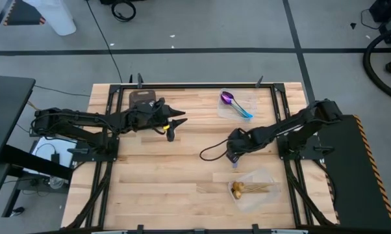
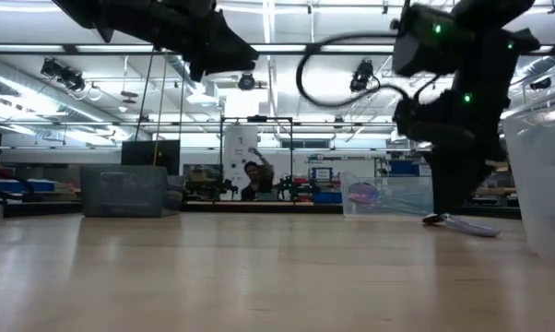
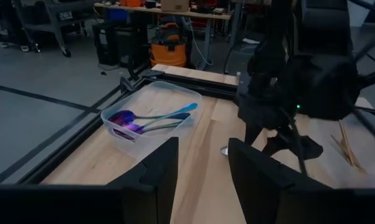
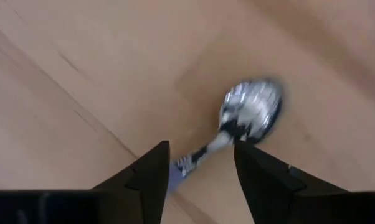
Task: Sort silverware by color (type)
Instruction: Put the purple spoon into the black bin
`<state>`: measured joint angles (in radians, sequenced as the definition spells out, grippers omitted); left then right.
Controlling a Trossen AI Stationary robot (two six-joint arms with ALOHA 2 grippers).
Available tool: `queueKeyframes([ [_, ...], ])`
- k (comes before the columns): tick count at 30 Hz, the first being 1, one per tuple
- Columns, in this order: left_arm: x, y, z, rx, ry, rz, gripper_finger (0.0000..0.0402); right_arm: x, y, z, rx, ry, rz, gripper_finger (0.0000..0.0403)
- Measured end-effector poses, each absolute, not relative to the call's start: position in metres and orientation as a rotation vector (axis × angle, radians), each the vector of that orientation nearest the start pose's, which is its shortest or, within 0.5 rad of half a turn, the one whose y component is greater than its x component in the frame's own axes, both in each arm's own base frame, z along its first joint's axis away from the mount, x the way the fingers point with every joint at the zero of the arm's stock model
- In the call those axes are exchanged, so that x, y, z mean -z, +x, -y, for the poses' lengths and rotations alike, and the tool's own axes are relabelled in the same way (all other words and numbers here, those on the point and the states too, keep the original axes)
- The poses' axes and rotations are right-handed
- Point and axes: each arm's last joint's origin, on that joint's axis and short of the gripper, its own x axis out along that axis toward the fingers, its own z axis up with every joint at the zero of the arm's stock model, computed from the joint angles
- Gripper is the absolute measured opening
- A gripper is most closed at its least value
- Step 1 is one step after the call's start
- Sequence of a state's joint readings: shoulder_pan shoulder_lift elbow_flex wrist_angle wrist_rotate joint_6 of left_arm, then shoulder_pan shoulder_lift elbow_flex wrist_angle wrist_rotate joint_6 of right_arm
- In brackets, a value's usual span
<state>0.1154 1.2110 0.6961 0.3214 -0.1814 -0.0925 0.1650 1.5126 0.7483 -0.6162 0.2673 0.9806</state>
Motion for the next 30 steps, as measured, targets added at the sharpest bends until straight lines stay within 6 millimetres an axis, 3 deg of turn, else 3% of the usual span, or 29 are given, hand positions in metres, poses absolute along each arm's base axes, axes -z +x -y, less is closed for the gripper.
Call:
queueKeyframes([
  [6, -0.263, 0.262, -0.035, -0.303, -0.085, -0.187, 0.0148, -0.13, 0.243, -0.036, 0.721, 0.508, -1.242, 0.0189],
  [12, -0.263, 0.262, -0.035, -0.303, -0.085, -0.191, 0.0148, -0.132, 0.242, -0.035, 0.685, 0.501, -1.255, 0.0171],
  [17, -0.258, 0.261, -0.035, -0.304, -0.083, -0.241, 0.0148, -0.134, 0.242, -0.032, 0.653, 0.509, -1.272, 0.0131],
  [25, -0.233, 0.25, -0.037, -0.317, -0.051, -0.524, 0.0148, -0.134, 0.245, -0.033, 0.573, 0.458, -1.263, 0.0045],
  [30, -0.233, 0.25, -0.038, -0.342, -0.131, -0.515, 0.0148, -0.135, 0.25, -0.032, 0.532, 0.435, -1.226, 0.0027],
])
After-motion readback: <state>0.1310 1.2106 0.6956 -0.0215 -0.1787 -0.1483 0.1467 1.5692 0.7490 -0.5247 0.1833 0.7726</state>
